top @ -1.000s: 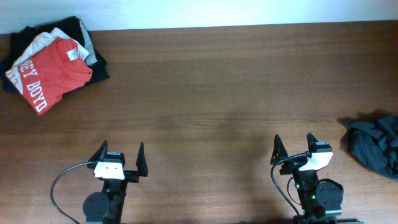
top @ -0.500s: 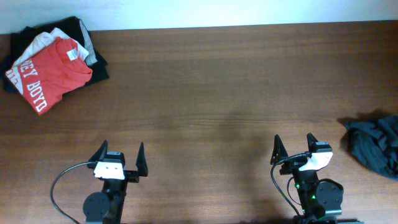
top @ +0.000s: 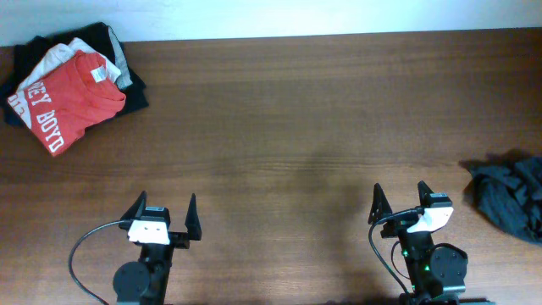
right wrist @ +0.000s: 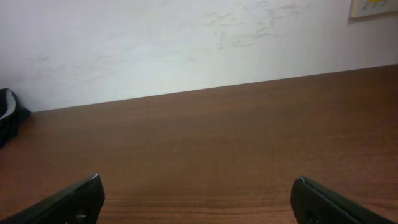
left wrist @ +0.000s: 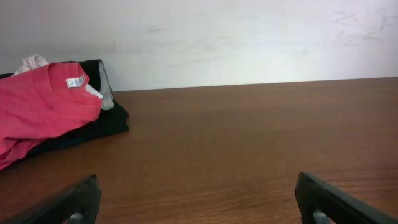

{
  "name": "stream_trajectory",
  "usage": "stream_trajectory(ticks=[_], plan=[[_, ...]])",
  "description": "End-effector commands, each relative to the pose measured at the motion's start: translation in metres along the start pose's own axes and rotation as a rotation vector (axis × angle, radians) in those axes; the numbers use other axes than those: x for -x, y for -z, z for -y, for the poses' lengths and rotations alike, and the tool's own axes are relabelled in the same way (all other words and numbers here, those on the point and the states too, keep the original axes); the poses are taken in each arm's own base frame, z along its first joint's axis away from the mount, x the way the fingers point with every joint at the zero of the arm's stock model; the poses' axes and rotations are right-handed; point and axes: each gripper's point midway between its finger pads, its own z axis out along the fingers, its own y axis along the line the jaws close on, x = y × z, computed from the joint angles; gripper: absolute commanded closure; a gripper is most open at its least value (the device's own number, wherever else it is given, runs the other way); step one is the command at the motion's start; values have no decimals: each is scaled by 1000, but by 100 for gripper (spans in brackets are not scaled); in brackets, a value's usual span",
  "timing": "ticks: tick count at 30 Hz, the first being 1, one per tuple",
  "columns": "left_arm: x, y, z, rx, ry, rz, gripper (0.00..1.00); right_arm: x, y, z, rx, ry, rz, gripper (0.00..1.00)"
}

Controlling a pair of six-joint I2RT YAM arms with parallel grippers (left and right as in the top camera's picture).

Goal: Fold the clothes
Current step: 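Move the right gripper toward the crumpled dark green t-shirt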

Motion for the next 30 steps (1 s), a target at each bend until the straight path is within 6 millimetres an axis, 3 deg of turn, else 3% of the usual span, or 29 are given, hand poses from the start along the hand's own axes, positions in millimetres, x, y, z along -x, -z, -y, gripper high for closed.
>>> stream_trajectory(ticks=[1, 13, 15, 18, 20, 23, 25, 27, 30], plan=[[-2, 0, 1, -4, -16, -2, 1, -2, 0, 5, -22, 10, -2, 1], [-2, 0, 1, -4, -15, -3, 1, -2, 0, 3, -15, 5, -3, 1], [-2, 0, 1, -4, -15, -3, 1, -3, 1, -21, 123, -62, -17, 1], [-2, 0, 1, -4, -15, -3, 1, -10, 21, -80, 467, -435, -172, 1], [-2, 0, 1, -4, -15, -3, 1, -12, 34, -101, 594, -506, -244, 1], [-2, 0, 1, -4, -15, -3, 1, 2, 35, -104, 608, -644, -238, 1], [-2, 0, 1, -4, -16, -2, 1, 40, 48, -117, 739, -560, -93, 1], [-2, 0, 1, -4, -15, -3, 1, 63, 57, -122, 793, -512, 6, 1], [-2, 0, 1, -4, -16, -2, 1, 107, 68, -120, 779, -461, 164, 1]])
